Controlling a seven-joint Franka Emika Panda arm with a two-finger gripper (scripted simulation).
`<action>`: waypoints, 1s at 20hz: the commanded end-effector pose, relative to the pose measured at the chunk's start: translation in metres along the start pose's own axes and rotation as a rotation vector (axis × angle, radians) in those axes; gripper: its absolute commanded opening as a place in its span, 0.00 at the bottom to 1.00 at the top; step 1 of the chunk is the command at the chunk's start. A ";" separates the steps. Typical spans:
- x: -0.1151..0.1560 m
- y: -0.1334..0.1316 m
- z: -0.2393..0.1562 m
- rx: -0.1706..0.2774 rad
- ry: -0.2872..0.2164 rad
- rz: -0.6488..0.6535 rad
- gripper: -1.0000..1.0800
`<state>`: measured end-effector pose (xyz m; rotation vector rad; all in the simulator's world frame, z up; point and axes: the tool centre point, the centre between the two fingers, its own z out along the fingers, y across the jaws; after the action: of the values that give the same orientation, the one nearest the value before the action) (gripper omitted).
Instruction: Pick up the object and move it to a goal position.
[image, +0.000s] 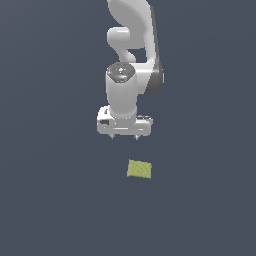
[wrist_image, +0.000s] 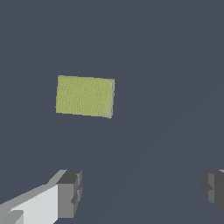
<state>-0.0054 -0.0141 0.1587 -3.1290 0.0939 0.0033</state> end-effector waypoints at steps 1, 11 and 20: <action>0.000 0.000 0.000 0.000 0.000 0.000 0.96; -0.007 -0.018 0.009 0.021 -0.022 -0.030 0.96; -0.005 -0.018 0.010 0.018 -0.021 -0.062 0.96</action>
<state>-0.0100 0.0037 0.1494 -3.1110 0.0145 0.0337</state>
